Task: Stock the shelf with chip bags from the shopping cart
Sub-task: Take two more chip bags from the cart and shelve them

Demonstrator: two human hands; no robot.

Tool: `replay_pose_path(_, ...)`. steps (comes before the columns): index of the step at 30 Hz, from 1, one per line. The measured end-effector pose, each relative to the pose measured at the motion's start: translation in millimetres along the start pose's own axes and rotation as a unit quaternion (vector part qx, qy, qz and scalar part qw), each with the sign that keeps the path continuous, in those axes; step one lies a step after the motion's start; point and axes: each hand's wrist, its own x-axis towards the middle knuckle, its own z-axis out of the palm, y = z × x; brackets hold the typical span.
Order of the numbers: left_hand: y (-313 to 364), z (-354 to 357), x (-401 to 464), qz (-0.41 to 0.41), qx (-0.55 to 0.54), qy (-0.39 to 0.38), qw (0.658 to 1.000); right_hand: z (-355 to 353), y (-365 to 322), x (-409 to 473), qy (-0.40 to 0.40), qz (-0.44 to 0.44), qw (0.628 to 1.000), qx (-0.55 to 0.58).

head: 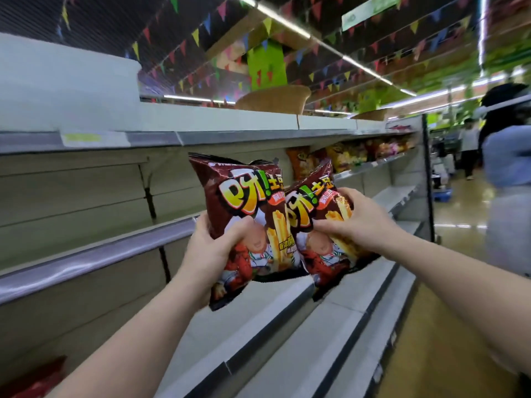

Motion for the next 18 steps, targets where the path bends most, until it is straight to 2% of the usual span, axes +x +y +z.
replay_pose_path(8,-30.2,83.1,79.9,-0.012,-0.019,-0.011,1.000,-32.2,85.6,78.3,0.032,0.033,0.999,0.005)
replay_pose_path(18,-85.7,129.4,212.0,-0.015,-0.026,-0.008,1.000,-11.3,156.3,186.8,0.045,0.037,0.998,-0.003)
